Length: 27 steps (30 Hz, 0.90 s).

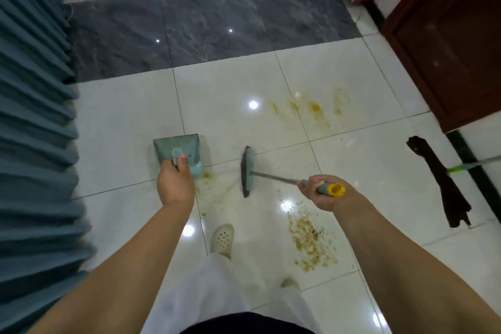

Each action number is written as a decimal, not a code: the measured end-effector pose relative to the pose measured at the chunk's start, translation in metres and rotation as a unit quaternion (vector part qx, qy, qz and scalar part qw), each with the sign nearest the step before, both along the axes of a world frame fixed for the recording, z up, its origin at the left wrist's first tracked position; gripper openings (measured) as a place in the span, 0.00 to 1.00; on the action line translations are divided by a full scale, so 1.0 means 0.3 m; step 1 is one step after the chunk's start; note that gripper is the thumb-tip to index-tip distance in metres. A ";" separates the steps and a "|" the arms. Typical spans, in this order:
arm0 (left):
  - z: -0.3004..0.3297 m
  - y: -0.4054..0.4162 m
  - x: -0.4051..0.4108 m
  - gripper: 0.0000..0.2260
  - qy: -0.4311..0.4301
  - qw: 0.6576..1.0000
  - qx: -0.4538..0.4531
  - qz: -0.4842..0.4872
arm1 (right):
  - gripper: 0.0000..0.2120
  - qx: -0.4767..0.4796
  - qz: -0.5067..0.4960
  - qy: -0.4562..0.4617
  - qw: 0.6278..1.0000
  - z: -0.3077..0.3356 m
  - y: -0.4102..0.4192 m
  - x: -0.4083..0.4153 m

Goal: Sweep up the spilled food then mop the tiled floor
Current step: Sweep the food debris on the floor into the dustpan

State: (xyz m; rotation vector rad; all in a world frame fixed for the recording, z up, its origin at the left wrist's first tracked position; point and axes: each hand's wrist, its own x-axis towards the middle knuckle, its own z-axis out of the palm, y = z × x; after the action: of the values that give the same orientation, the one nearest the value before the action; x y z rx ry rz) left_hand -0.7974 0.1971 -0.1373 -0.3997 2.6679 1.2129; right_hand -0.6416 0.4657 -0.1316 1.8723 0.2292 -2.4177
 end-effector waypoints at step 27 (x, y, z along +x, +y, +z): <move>-0.032 0.193 -0.198 0.17 -0.012 0.989 0.039 -0.140 | 0.07 -0.014 -0.141 0.018 0.990 0.067 -0.014 0.093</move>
State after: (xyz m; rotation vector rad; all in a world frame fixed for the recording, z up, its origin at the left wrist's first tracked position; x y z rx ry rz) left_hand -0.8567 0.2550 -0.1469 -0.0263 2.5376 1.2107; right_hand -0.6137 0.4615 -0.1114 1.9686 -0.0725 -2.6157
